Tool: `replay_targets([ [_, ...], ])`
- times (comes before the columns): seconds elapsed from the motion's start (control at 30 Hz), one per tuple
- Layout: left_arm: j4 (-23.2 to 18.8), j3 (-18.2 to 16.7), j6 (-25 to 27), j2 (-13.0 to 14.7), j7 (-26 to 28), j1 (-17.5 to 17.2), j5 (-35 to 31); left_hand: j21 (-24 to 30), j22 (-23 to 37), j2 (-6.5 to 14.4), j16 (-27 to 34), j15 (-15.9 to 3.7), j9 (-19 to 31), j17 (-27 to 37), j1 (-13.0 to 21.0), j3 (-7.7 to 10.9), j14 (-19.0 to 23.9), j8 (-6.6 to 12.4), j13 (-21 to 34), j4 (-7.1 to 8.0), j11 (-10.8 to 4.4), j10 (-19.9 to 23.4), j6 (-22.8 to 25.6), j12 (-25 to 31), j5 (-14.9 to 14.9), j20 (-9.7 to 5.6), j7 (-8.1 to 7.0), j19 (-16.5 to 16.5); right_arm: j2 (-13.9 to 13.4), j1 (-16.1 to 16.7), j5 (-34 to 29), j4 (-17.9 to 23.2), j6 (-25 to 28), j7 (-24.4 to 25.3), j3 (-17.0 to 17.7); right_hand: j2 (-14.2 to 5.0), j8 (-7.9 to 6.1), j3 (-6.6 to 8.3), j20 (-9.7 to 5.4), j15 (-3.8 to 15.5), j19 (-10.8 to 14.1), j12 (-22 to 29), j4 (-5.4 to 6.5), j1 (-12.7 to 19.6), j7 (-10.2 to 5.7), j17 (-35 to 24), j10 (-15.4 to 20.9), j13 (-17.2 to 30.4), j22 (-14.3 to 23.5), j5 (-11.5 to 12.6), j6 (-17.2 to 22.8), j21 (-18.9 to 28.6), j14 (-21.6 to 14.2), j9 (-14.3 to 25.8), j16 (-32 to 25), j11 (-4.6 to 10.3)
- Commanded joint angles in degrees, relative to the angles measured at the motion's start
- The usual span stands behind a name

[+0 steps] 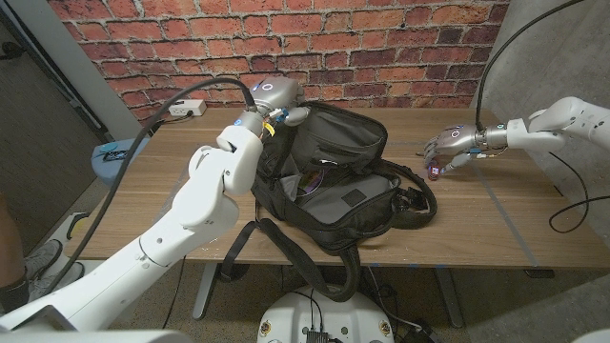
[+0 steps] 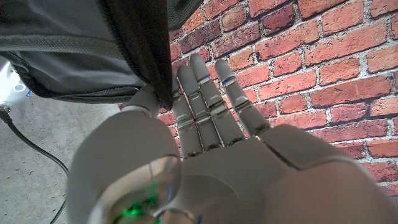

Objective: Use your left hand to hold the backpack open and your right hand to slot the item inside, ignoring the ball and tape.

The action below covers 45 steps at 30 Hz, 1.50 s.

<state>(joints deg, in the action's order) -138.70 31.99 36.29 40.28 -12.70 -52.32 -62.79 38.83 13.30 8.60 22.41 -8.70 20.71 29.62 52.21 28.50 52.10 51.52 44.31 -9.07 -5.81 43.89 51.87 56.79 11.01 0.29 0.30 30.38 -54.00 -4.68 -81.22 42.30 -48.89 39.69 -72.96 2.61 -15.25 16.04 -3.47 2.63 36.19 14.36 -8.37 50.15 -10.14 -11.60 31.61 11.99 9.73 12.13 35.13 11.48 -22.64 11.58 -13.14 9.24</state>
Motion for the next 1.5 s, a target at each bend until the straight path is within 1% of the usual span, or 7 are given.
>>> replay_targets([
  [0.03, 0.04, 0.36, -1.33, -2.20, -1.87, -0.56, -3.05, 0.35, 0.05, 0.11, -0.26, 0.01, 0.20, 0.33, 0.73, 0.46, 0.45, 0.38, 0.23, 0.07, -0.04, -0.12, -0.12, 0.42, 0.31, 0.14, 0.02, -0.19, 2.61, -3.52, -1.48, -6.81, 0.54, 7.49, -7.00, -0.03, 0.00, -0.37, -3.31, 8.95, 0.33, -0.21, 0.02, 0.65, -0.18, -0.19, 0.78, 0.09, 0.12, 0.58, 0.67, -0.17, -0.72, 0.15, -0.27, -0.18],
  [0.3, 0.22, 0.73, -1.91, -3.55, -3.15, -0.80, -4.96, 0.61, -0.01, 0.14, -0.32, -0.16, 0.12, 0.39, 0.71, 0.47, 0.55, 0.44, 0.18, 0.10, -0.14, -0.13, -0.17, 0.45, 0.30, 0.08, -0.20, -0.25, 8.42, -5.27, -1.53, -17.86, 3.44, 14.69, -13.34, 0.04, 0.03, -0.57, -3.48, 9.13, 0.46, -0.19, 0.06, 0.58, -0.29, -0.23, 1.11, 0.09, 0.12, 0.65, 0.84, -0.14, -1.00, 0.14, -0.34, -0.11],
  [0.47, 0.27, 0.79, -2.25, -4.41, -4.05, -0.90, -5.99, 0.75, -0.05, 0.13, -0.39, -0.12, 0.04, 0.43, 0.70, 0.48, 0.54, 0.48, 0.23, 0.10, -0.04, -0.25, -0.18, 0.47, 0.30, 0.07, -0.14, -0.36, 10.39, -5.53, 0.05, -20.82, 5.92, 15.99, -16.52, 0.02, 0.03, -0.66, -3.51, 9.21, 0.51, -0.19, 0.10, 0.55, -0.29, -0.25, 1.25, 0.09, 0.12, 0.70, 0.95, -0.14, -1.03, 0.14, -0.33, -0.13],
  [0.7, 0.40, 0.57, -2.72, -5.40, -4.72, -1.28, -6.87, 1.01, -0.11, 0.10, -0.46, -0.13, 0.04, 0.46, 0.67, 0.45, 0.62, 0.59, 0.13, 0.11, -0.17, -0.19, -0.23, 0.50, 0.28, 0.04, -0.15, -0.43, 11.19, -5.48, 2.43, -21.85, 8.18, 15.45, -18.85, -0.11, 0.00, -0.73, -3.60, 9.38, 0.60, -0.16, 0.13, 0.61, -0.37, -0.31, 1.58, 0.09, 0.12, 0.81, 1.24, -0.13, -1.31, 0.14, -0.41, 0.10],
  [1.0, 0.39, -0.25, -3.72, -5.78, -4.59, -1.89, -6.78, 1.35, -0.19, 0.14, -0.51, -0.11, 0.02, 0.61, 0.70, 0.43, 0.62, 0.74, 0.27, 0.09, -0.31, -0.38, -0.25, 0.60, 0.26, 0.02, -0.19, -0.54, 11.51, -5.96, 3.63, -21.68, 8.03, 16.71, -20.92, -0.26, -0.38, -0.93, -3.70, 9.51, 0.80, 0.05, 0.16, 0.72, -0.41, -0.40, 2.54, 0.10, 0.12, 0.96, 2.59, -0.10, -1.82, 0.14, -0.55, 0.06],
  [1.37, 0.03, -1.77, -4.66, -5.38, -3.68, -3.19, -5.16, 1.72, -0.28, 0.17, -0.65, -0.15, -0.03, 0.71, 0.71, 0.44, 0.58, 0.88, -0.04, 0.10, -0.24, -0.28, -0.32, 0.54, 0.25, -0.02, -0.10, -0.69, 11.70, -5.86, 5.65, -21.54, 7.06, 18.14, -21.53, -1.26, -1.89, -1.03, -4.36, 9.94, 1.99, 1.52, 0.00, 1.85, -0.25, -0.85, 7.24, 0.31, 0.12, 1.46, 7.39, 0.14, -4.55, 0.23, -1.33, 0.34],
  [1.5, 0.14, -2.09, -5.00, -5.16, -3.34, -3.30, -4.46, 1.88, -0.32, 0.19, -0.74, -0.21, -0.14, 0.70, 0.65, 0.45, 0.62, 0.87, 0.04, 0.15, -0.42, -0.34, -0.41, 0.60, 0.24, 0.00, -0.16, -0.78, 11.81, -5.55, 6.31, -21.60, 7.19, 18.48, -21.55, -1.64, -2.80, -0.98, -4.84, 10.20, 2.88, 2.71, -0.29, 2.89, -0.77, -1.24, 10.05, 0.80, 0.13, 1.68, 10.16, 0.29, -6.39, 0.30, -1.86, 0.34],
])
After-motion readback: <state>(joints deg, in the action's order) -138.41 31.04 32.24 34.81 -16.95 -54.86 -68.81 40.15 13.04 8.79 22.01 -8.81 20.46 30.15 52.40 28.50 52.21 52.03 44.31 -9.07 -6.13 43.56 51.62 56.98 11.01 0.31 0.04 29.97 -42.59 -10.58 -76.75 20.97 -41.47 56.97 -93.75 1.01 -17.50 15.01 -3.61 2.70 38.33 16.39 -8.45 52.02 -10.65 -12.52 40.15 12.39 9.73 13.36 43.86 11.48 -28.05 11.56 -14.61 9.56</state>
